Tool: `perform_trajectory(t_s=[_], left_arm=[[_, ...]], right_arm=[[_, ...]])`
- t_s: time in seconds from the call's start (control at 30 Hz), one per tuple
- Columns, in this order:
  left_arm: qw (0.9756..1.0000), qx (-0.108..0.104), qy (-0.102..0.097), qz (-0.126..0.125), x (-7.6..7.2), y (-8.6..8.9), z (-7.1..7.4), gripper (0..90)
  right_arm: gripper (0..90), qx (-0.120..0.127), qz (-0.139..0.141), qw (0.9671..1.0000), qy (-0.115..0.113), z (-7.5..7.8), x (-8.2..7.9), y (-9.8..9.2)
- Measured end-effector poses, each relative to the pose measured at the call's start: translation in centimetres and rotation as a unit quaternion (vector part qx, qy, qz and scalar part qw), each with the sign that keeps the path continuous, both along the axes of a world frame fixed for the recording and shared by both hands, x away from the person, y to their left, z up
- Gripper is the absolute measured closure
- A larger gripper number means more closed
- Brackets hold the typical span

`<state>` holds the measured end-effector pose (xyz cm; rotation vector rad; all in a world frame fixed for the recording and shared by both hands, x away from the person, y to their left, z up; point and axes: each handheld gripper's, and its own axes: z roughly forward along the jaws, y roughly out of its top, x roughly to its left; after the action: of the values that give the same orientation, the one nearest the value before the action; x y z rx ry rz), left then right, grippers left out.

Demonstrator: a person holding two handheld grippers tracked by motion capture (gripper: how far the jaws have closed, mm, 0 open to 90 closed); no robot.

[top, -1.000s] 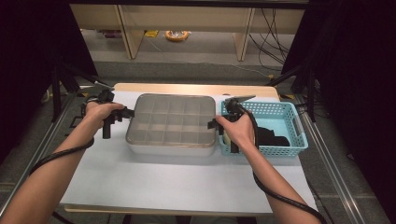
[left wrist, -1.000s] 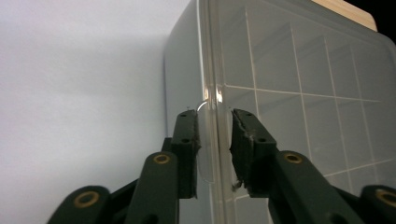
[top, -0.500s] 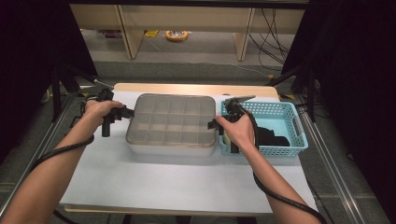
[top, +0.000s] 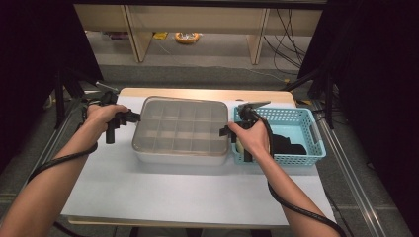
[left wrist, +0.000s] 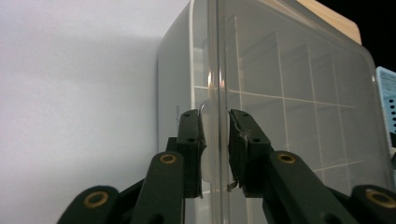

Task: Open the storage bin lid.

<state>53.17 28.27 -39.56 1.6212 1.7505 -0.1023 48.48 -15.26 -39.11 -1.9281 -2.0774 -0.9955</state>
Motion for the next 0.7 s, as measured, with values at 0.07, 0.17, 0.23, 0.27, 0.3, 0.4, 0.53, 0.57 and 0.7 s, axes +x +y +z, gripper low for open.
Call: perform_trajectory(t_s=[0.07, 0.17, 0.23, 0.27, 0.3, 0.4, 0.53, 0.57, 0.7], left_arm=[[1.0, -0.005, 0.005, 0.003, -0.1, 0.2, 0.0, 74.9], [0.9999, -0.008, 0.004, 0.006, -0.2, 0.3, -0.1, 75.0], [0.9999, -0.014, 0.001, 0.007, -0.2, 0.4, -0.2, 75.2], [0.9998, -0.015, 0.004, 0.009, -0.3, 0.5, -0.2, 75.2], [0.9998, -0.017, 0.004, 0.009, -0.4, 0.7, -0.2, 75.3], [0.9998, -0.016, 0.004, 0.012, -0.4, 1.1, -0.3, 75.3], [0.9995, -0.023, 0.008, 0.02, -0.6, 1.6, -0.6, 75.1], [0.9995, -0.023, 0.008, 0.02, -0.6, 1.7, -0.6, 75.2], [0.9996, -0.021, 0.006, 0.018, -0.5, 1.8, -0.7, 75.1]], right_arm=[[55.8, -0.004, 0.008, 0.9999, -0.006, 0.0, 0.0, -0.1], [55.2, -0.001, 0.006, 1.0, -0.003, -0.1, 0.1, 0.0], [54.5, 0.007, -0.006, 1.0, 0.0, 0.1, 0.1, 0.1], [54.5, 0.007, -0.006, 1.0, 0.0, 0.1, 0.1, 0.1], [53.7, 0.0, -0.003, 0.9999, -0.01, 0.3, 0.3, 0.0], [53.5, -0.001, -0.009, 0.9998, -0.015, 0.5, 0.6, 0.0], [53.1, 0.002, -0.024, 0.9996, -0.017, 0.6, 1.4, 0.0], [53.1, -0.003, -0.02, 0.9996, -0.02, 0.6, 1.6, -0.1], [54.0, 0.002, -0.025, 0.9996, -0.011, 0.2, 2.1, 0.2]])
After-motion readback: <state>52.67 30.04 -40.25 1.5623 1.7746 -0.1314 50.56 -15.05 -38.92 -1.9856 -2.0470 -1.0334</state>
